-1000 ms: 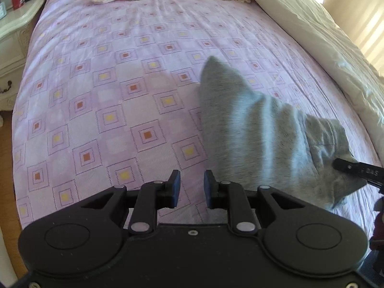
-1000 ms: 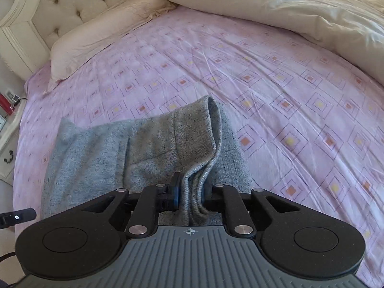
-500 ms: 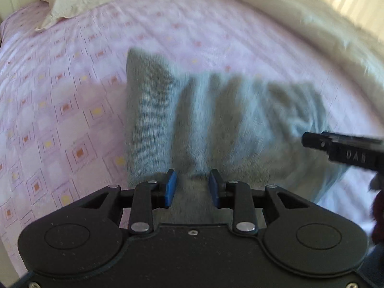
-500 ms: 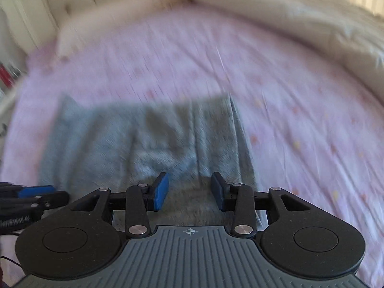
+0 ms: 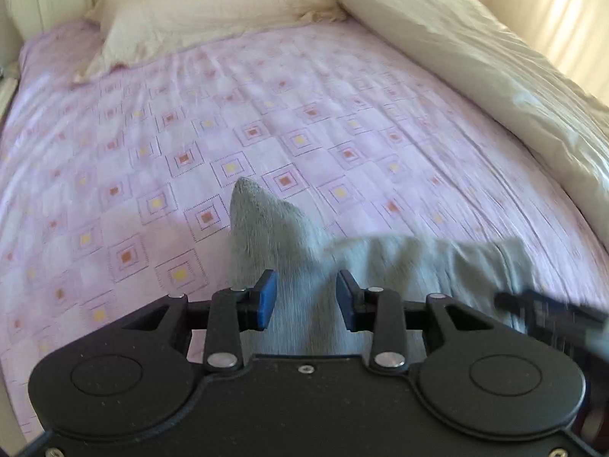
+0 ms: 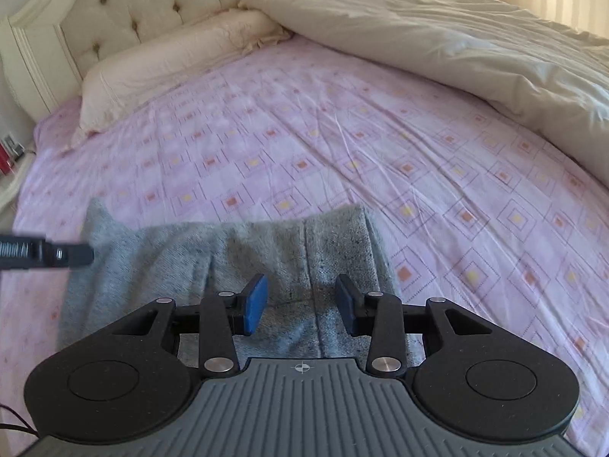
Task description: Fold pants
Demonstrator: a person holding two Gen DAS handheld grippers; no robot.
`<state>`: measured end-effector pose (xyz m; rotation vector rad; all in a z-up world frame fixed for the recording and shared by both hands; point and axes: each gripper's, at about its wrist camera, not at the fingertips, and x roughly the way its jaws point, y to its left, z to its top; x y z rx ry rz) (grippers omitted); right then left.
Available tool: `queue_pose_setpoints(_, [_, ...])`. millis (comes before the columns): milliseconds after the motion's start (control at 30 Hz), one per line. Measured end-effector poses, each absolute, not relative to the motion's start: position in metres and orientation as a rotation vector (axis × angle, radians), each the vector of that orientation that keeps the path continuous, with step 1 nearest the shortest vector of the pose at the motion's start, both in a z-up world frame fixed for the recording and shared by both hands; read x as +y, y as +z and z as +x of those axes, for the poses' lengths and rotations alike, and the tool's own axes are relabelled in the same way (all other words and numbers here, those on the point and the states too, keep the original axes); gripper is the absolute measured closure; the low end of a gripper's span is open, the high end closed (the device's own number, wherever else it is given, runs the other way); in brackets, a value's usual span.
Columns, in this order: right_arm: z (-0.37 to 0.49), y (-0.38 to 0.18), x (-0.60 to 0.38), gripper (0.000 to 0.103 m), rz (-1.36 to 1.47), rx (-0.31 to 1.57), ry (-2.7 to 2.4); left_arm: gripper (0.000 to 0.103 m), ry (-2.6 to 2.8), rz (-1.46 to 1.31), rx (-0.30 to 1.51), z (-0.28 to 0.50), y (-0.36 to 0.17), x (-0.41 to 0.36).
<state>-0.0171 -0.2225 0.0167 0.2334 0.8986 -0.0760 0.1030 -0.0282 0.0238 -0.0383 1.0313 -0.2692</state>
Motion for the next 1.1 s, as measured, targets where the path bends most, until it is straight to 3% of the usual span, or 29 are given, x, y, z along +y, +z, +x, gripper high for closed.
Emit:
queue_pose_setpoints(200, [-0.013,0.007,-0.226,0.061,0.216,0.914,-0.074,0.058,-0.216,-0.094,1.141,0.136,-0.023,-0.025])
queue_pose_setpoints(433, [-0.015,0.005,-0.23,0.053,0.223,0.908,-0.076,0.058,-0.214,-0.045,1.11,0.137,-0.021,-0.039])
queue_pose_setpoints(733, [-0.019,0.006,-0.238,0.025,0.213,0.939,-0.136,0.058,-0.21,-0.082,1.088,0.113,-0.003,-0.02])
queue_pose_setpoints(1100, [-0.022,-0.009,-0.258,0.017,0.433,0.999,-0.145,0.045,-0.284,-0.019,1.13,0.065,-0.012,0.001])
